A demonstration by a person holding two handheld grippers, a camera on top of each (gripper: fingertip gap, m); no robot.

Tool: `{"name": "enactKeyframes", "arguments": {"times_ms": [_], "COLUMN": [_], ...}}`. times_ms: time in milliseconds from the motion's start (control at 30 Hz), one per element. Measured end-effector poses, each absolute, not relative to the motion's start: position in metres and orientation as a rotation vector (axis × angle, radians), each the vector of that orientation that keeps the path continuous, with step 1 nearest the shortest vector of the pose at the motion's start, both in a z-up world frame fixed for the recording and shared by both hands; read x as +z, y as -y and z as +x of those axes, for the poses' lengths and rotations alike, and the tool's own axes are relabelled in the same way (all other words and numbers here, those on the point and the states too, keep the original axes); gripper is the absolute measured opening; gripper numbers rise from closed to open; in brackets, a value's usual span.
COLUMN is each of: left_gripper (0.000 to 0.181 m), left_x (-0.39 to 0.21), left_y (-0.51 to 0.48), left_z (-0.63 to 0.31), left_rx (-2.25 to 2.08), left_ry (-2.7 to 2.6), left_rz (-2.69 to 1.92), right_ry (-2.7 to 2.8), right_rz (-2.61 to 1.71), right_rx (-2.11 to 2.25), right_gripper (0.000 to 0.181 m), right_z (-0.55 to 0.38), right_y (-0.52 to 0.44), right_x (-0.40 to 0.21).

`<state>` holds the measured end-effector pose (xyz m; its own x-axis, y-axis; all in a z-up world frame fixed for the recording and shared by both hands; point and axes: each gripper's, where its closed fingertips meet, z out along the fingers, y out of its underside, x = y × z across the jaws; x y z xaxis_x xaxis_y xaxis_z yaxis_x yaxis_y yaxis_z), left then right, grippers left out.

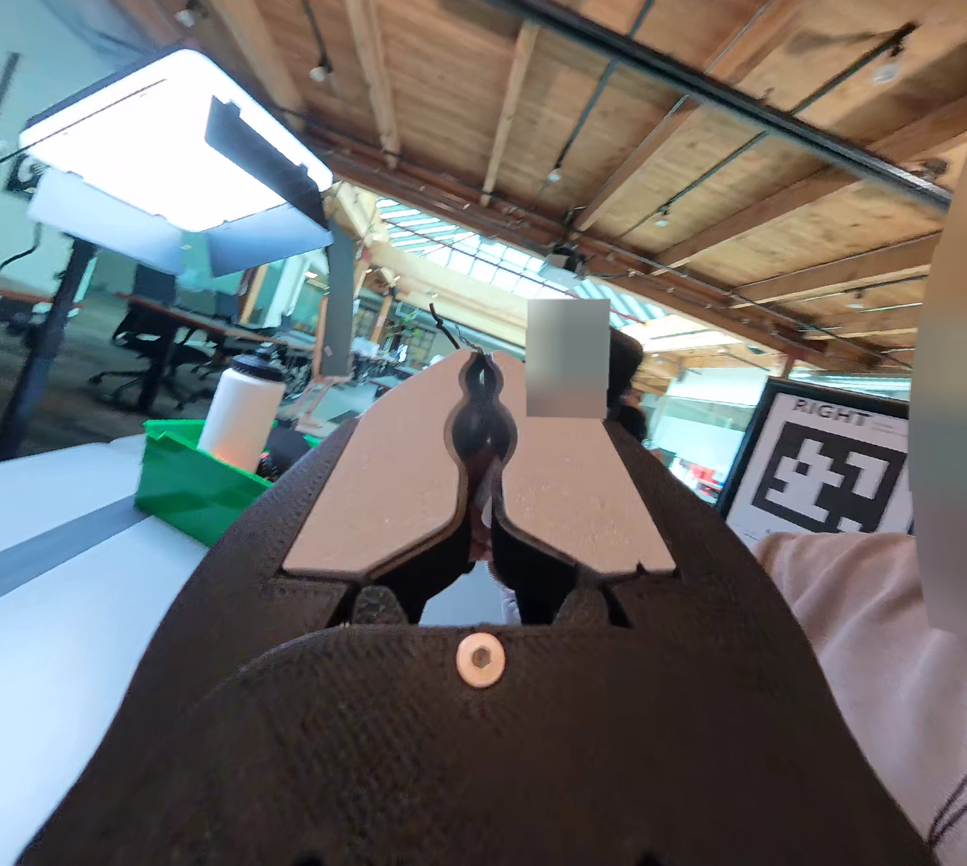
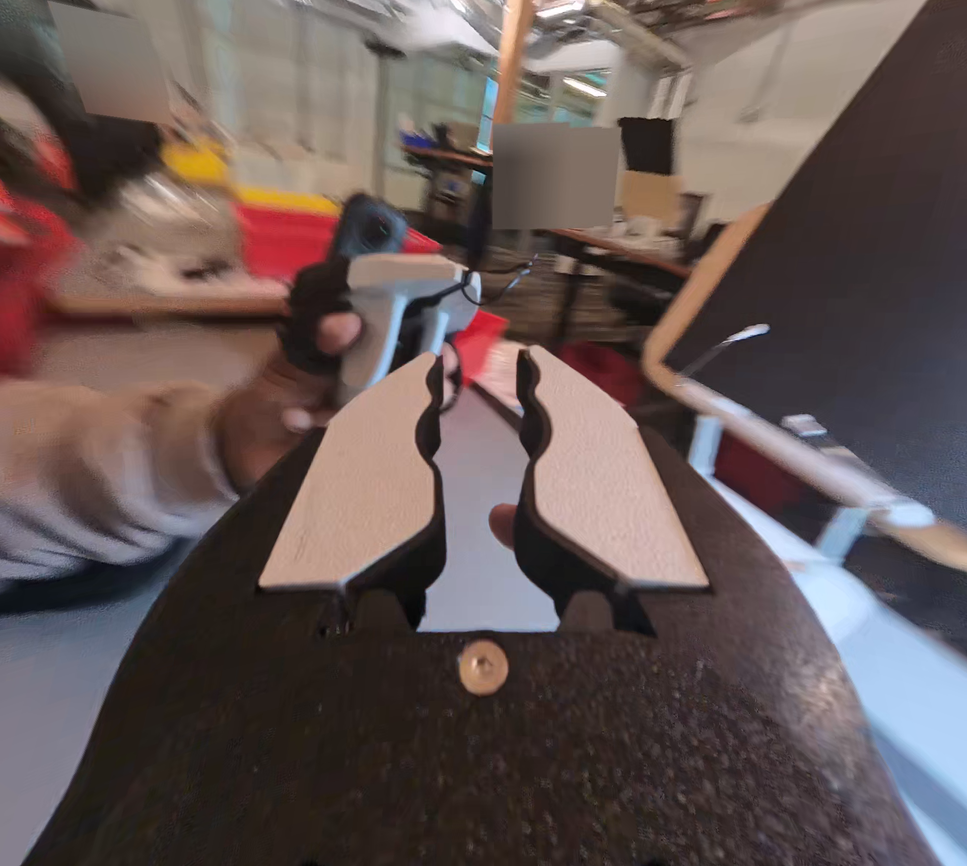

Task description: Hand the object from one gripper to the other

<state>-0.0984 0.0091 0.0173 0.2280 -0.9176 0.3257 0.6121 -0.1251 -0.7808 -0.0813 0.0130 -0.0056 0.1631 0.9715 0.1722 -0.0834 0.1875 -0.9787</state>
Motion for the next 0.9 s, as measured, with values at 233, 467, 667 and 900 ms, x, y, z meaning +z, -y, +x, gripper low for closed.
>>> {"name": "enactKeyframes", "arguments": {"times_ms": [233, 467, 667, 900], "left_gripper": [0.001, 0.001, 0.009, 0.014], "left_x": [0.021, 0.008, 0.004, -0.003], "left_y": [0.015, -0.002, -0.024, -0.025], "left_z": [-0.083, -0.078, -0.091, -0.073], "left_rx": [-1.442, -1.396, -1.216, -1.066], "left_ry": [-0.503, -0.455, -0.351, -0.361], "left_rz": [-0.884, -0.988, -1.134, -1.253], "right_ry": [1.002, 0.959, 1.051, 1.093], "right_rz": [-1.147, -1.194, -1.111, -0.877], "right_rx": [1.744, 1.598, 0.711, -0.165], "right_gripper": [0.022, 0.000, 0.001, 0.000], "right_z": [-0.082, -0.084, -0.072, -0.064], "right_y": [0.014, -0.001, -0.039, -0.057], "right_x": [0.006, 0.000, -0.007, -0.010]}}
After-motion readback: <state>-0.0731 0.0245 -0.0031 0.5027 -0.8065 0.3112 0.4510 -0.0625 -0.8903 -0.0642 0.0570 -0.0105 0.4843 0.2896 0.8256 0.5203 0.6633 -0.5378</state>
